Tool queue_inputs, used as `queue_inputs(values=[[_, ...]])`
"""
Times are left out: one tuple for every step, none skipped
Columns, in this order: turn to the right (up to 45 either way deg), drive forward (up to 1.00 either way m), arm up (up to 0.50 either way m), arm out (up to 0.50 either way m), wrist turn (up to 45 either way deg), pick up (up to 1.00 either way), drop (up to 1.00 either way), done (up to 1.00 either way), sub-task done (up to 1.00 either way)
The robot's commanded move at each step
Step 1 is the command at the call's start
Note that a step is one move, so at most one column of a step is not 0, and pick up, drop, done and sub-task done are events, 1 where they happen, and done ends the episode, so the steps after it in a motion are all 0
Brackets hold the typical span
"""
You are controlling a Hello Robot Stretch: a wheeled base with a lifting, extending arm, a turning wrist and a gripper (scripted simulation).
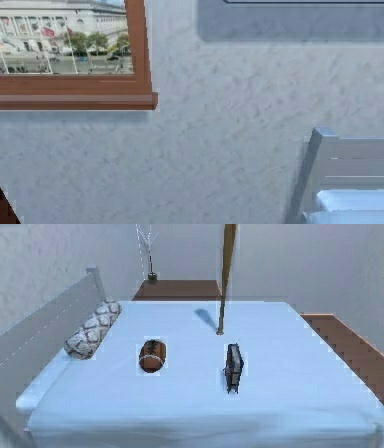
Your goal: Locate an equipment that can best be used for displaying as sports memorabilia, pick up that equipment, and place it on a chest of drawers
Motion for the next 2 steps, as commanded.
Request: queue_inputs(values=[[-9.0,0.0,0.0,0.0,0.0,0.0,0.0,0.0,0.0],[45.0,0.0,0.0,0.0,0.0,0.0,0.0,0.0,0.0]])
